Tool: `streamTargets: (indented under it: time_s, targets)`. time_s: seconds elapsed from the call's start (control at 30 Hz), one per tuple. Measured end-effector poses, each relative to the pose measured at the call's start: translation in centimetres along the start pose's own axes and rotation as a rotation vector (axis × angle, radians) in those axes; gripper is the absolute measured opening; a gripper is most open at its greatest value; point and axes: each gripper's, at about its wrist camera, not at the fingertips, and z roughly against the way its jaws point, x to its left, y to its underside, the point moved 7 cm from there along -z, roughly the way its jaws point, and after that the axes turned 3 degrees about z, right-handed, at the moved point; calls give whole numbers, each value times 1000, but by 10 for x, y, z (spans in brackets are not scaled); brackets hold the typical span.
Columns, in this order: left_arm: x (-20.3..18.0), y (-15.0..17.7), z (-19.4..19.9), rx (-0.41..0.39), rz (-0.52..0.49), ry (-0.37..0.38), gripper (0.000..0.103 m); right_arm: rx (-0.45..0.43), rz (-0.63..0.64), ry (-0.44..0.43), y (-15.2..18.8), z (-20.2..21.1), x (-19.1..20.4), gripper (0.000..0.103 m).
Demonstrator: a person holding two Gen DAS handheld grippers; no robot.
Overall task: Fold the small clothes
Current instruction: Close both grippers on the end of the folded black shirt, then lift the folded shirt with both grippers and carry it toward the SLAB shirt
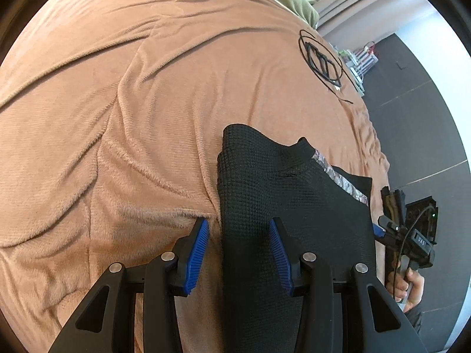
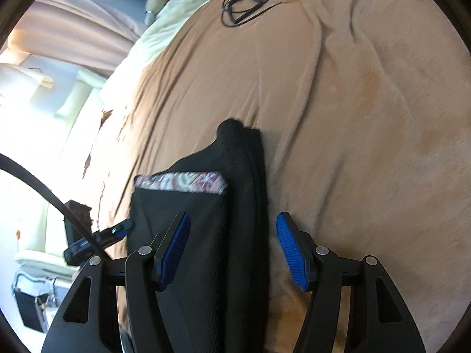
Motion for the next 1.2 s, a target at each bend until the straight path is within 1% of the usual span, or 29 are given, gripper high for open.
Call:
streamTargets:
  time_s: [0.13,0.27,0.37,0.43,0.47,0.5,0.57,0.67,0.7,0.73,0.8,0.93,1.13,1.2]
  targets:
    - [1,-3,-3,-2,-8,5,41,45,19,-41,1,-5,-5,59]
    - [4,-9,-10,-5,15,19,39,46,-3,-65,-10,-10,-15,59]
    - [4,-14,-14,-10,27,34,37,54,-4,-79,-18,-16,-19,56]
    - [4,-17,-17,-12,39,44,36,56,-5,-94,-22,-20,-19,52]
    - [4,-19,-18,-12,49,51,36,59,-6,-110,-23,-23,-19,43]
    - [4,-21,-19,-13,58,55,36,73,-14,-119,-24,-28,-20,40]
    - [2,-24,-22,-18,57,48,35,81,-11,-109,-25,-35,-23,34]
    - [-2,-28,-24,-26,23,9,30,84,0,-78,-29,-38,-26,22]
    - [-3,-29,-24,-27,17,-1,26,84,7,-61,-29,-37,-26,19]
    - [-4,-29,-24,-29,10,-13,20,82,20,-45,-28,-34,-23,18]
    - [-5,-29,-20,-34,2,-15,12,72,57,-7,-27,-27,-19,13]
    - [-13,-29,-2,-59,-12,4,10,40,114,42,-28,-13,-2,12]
    - [-30,-29,30,-101,-41,2,10,-2,174,81,-28,7,35,11]
    - [-33,-28,40,-112,-40,10,9,-21,191,87,-23,12,48,11]
